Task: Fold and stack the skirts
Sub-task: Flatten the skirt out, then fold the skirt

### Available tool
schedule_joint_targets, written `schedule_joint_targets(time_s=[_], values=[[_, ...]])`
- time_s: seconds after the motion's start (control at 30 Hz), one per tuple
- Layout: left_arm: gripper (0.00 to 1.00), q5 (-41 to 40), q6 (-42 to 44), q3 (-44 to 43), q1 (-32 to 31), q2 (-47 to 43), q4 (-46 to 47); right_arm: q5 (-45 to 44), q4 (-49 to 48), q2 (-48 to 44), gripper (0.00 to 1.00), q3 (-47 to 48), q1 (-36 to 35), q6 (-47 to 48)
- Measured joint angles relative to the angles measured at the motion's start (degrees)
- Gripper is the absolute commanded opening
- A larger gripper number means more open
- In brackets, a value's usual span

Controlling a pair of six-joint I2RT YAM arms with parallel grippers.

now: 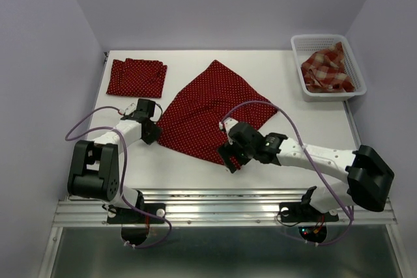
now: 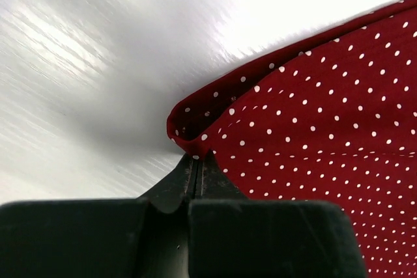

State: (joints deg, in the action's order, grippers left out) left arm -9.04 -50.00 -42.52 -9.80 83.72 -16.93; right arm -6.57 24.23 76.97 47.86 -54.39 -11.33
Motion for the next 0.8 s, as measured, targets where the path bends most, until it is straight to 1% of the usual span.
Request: schedule_joint_targets(time_s=[0.1, 0.23, 0.37, 0.5, 0.6, 0.63, 0.67, 0.77, 0.8], values=[[0.00, 0.0, 1.9, -0.3, 1.0, 0.1, 0.6, -4.3, 2.3, 5.7, 1.00, 2.9, -3.4, 2.0], [0.00, 0.4, 3.7, -0.7, 1.3, 0.6, 1.9, -8.6, 4.2, 12.2, 1.00, 6.0, -5.8, 3.3], [0.00, 0.6, 4.6, -0.7, 1.3, 1.6, 2.7, -10.7, 5.6, 13.6, 0.99, 6.1, -6.4, 4.3], [0.00, 0.7, 5.1, -0.7, 1.3, 1.7, 3.2, -10.8, 5.6, 13.5, 0.91, 6.1, -7.2, 5.5], [0.00, 0.8, 5.2, -0.7, 1.3, 1.8, 3.6, -10.5, 5.4, 13.6, 0.89, 6.1, -8.6, 6.2], [0.00, 0.9, 5.2, -0.7, 1.3, 1.8, 3.7, -10.4, 5.4, 13.6, 0.86, 6.1, -9.2, 6.4], [0.00, 0.9, 5.2, -0.7, 1.3, 1.9, 3.9, -10.4, 5.4, 13.7, 0.78, 6.1, -9.5, 6.5], [0.00, 1.1, 5.2, -0.7, 1.3, 1.9, 4.0, -10.5, 5.4, 14.9, 0.69, 6.1, -10.1, 6.7], [0.00, 1.2, 5.2, -0.7, 1.3, 1.9, 4.0, -10.5, 5.4, 15.6, 0.64, 6.1, -10.1, 6.7]])
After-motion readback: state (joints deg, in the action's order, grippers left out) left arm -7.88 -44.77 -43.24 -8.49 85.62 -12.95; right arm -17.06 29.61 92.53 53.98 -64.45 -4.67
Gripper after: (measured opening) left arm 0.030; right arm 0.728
